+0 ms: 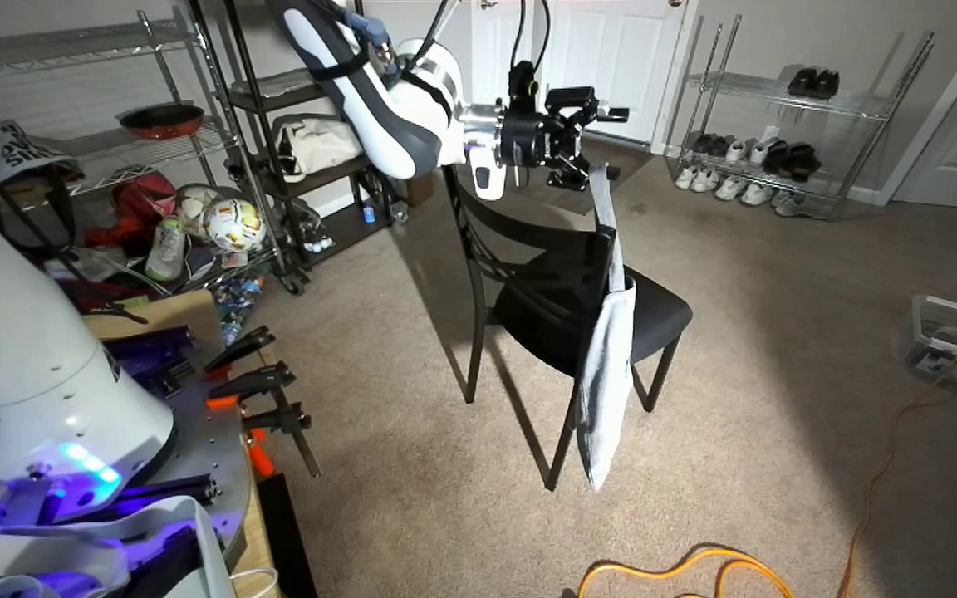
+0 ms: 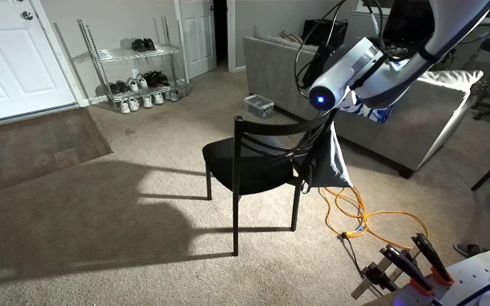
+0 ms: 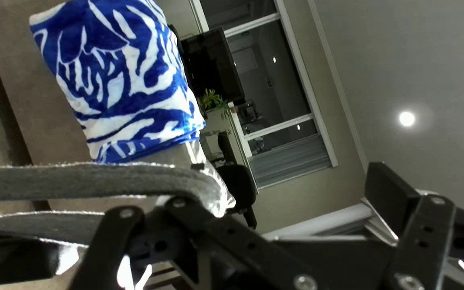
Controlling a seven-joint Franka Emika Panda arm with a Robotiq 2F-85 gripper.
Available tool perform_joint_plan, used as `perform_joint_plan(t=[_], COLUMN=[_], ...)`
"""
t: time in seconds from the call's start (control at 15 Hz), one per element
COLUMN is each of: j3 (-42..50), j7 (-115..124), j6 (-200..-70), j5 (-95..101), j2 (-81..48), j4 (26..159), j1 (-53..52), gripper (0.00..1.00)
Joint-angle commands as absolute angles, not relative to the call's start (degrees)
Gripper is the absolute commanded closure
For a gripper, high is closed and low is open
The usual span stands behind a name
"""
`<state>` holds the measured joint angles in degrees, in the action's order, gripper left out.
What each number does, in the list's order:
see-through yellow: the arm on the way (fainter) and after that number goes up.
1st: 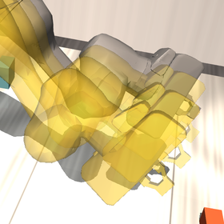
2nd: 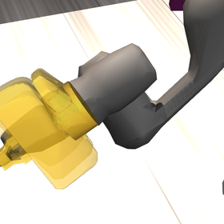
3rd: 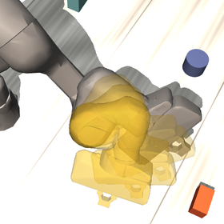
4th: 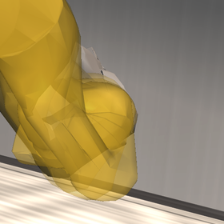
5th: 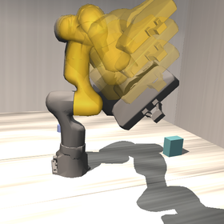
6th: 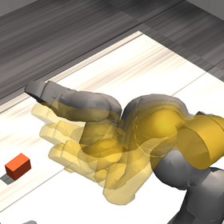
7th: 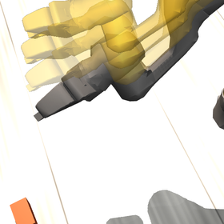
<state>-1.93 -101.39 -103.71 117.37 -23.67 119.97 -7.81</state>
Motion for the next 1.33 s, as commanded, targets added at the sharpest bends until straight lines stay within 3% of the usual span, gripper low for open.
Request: perform_joint_plan(t=[0.0, 1.27], j3=[-0.92, 0.30], j7=[-103.99, -105.45], j6=[-103.95, -103.40], j5=[112.70, 112.97], j2=[-23.32, -23.33], j4=[118.90, 116.64], j1=[-4.86, -3.33], gripper=[0.00, 0.00])
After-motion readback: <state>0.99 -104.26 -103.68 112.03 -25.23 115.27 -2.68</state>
